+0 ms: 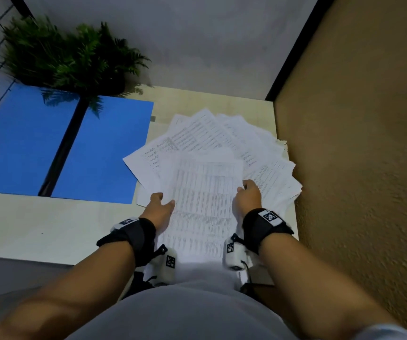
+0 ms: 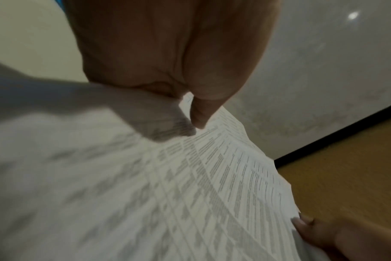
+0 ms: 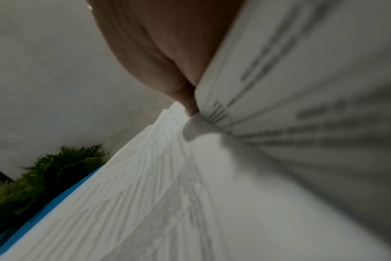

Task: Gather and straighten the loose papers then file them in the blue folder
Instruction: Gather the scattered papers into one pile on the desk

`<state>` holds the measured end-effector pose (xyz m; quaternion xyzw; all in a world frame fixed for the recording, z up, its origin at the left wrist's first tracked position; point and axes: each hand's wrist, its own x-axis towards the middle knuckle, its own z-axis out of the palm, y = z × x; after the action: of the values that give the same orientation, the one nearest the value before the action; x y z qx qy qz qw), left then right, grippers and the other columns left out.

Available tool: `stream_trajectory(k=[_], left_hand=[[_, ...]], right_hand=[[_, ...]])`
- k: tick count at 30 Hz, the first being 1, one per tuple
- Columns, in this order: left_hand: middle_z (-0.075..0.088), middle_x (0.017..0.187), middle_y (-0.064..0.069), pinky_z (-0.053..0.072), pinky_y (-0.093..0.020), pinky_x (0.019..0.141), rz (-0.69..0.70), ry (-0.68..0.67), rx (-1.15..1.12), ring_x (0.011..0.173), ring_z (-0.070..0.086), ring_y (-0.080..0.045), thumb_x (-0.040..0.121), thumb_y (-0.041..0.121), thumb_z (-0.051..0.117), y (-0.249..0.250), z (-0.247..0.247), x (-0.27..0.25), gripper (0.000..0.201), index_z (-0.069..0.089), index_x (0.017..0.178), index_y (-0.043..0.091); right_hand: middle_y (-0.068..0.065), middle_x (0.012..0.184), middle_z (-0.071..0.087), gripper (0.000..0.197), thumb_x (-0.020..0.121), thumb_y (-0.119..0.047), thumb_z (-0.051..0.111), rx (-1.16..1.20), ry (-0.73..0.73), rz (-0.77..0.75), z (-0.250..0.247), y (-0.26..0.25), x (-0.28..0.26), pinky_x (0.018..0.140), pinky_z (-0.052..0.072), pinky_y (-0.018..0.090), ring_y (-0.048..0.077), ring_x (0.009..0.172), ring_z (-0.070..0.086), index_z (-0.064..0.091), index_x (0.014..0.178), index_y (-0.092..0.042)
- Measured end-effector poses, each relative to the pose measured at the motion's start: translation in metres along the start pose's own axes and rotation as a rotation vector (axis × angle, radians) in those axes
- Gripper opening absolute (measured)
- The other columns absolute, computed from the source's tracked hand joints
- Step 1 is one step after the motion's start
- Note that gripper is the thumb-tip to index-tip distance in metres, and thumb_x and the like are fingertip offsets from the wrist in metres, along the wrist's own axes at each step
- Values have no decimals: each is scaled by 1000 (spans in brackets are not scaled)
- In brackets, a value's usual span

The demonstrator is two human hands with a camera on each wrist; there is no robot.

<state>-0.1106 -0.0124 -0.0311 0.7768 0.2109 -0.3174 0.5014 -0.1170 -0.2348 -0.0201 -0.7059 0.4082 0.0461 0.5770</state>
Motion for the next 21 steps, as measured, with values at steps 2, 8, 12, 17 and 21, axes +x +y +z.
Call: stream_trajectory(k=[2,8,12,17,21], left_hand=[[48,140,-11,46,-34,95,18,13,44,110,54,-27,101,34,48,1,6,-1,63,20,153,12],[49,149,-17,38,-43,113,70,174,52,135,48,-35,95,20,64,-5,-11,13,60,41,146,0],[63,116,-14,47,-36,87,89,327,-81,105,61,-30,94,13,64,8,-41,15,35,58,125,-3],[70,107,-15,52,-38,83,211,296,-63,98,67,-34,92,18,68,55,-68,41,26,66,113,3],[56,143,-18,43,-43,108,282,277,254,131,53,-35,85,26,76,101,-76,80,59,56,134,2]], right_hand=[[4,110,44,38,97,3,32,37,53,40,8,6,5,82,34,24,17,92,44,48,129,-12],[4,102,57,19,95,-2,43,158,274,55,11,0,23,74,44,25,22,89,55,55,107,-10],[12,116,60,43,97,-16,56,326,240,145,-4,-14,50,88,50,32,27,102,61,45,134,3],[7,68,48,18,95,-7,55,496,9,161,2,-10,66,42,32,25,15,49,42,40,105,-11],[8,63,49,13,91,-10,64,331,-10,215,8,-14,68,51,42,27,17,52,45,56,81,-8]])
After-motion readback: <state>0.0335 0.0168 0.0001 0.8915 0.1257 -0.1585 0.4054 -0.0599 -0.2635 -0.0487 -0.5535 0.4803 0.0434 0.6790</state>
